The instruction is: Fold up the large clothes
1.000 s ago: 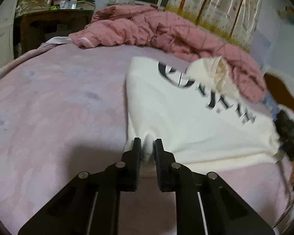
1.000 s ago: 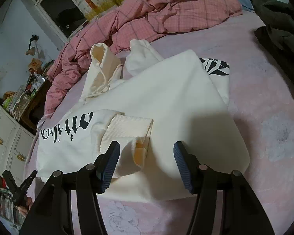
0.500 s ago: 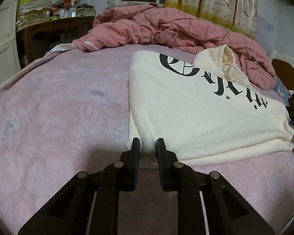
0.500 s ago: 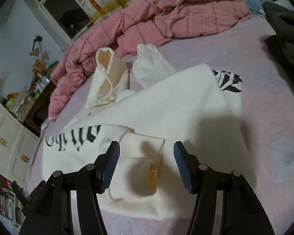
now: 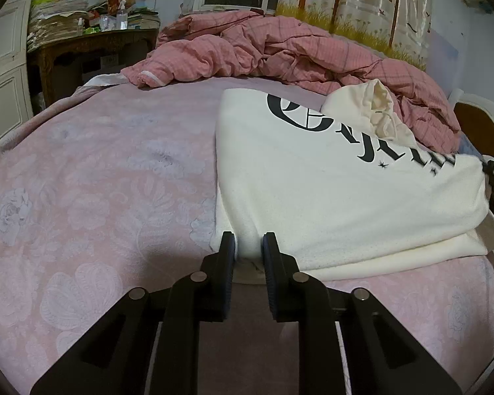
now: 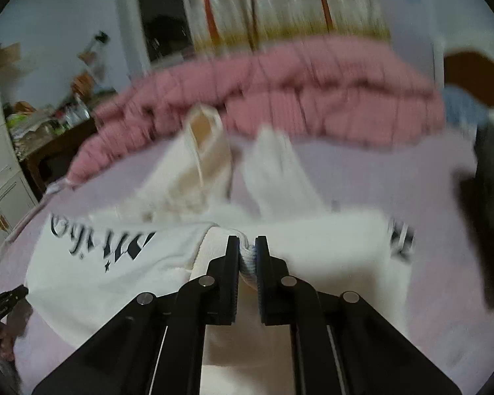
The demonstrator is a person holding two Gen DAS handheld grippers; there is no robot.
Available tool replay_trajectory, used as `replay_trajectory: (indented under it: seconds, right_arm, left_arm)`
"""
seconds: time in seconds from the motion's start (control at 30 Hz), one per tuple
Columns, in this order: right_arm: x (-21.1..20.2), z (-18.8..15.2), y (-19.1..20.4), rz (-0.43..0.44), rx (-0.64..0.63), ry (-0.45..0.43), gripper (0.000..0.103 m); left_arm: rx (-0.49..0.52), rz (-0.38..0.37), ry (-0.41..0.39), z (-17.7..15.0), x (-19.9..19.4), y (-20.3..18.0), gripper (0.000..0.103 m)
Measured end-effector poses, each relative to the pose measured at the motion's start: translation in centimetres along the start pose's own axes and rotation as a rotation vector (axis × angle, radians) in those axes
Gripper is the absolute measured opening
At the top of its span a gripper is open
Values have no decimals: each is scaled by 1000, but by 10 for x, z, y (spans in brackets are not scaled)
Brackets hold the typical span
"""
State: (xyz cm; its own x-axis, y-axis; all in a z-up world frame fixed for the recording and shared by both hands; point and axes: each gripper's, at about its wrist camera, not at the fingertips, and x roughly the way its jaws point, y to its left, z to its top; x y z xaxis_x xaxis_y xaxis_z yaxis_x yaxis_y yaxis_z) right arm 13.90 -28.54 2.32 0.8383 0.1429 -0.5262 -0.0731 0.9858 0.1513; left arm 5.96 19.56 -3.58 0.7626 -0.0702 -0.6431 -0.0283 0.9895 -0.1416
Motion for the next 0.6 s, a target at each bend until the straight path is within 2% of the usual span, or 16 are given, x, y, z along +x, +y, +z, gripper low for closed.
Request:
replay_trajectory:
  seconds: [0.1, 0.17, 0.2, 0.23, 0.27, 0.33, 0.37, 0.43, 0.53, 0.6]
  right_arm:
    - [24, 3, 9, -119, -45, 78, 12]
    - [52, -8, 8, -218, -76, 177, 30]
    - [62, -13, 5, -264, -78, 218, 32]
    - [65, -18, 1, -270, -67, 223, 36]
    - [62, -20, -5, -260, -40, 208, 48]
    - [46, -20, -21, -266, 35, 164, 60]
    - [37, -19, -27, -257, 65, 146, 60]
    - [21, -20, -36, -220, 99, 150, 60]
    - [0, -28, -46, -41, 165, 195, 60]
    - [-6, -38, -44, 72, 199, 230, 60]
  left_arm:
    - [7, 10, -3, 0, 0, -2, 16]
    - [9, 12, -5, 0, 0, -2, 17]
    - [8, 11, -5, 0, -1, -3, 17]
    - [8, 11, -7, -1, -1, -2, 17]
    - [6, 8, -12, -1, -1, -2, 18]
    - [-2, -6, -29, -1, -4, 0, 21]
    - [-5, -16, -51, -1, -9, 0, 21]
    - [25, -28, -142, -1, -28, -5, 21]
    - [134, -16, -283, 3, -59, -30, 24]
    - [164, -3, -298, 15, -65, -51, 25]
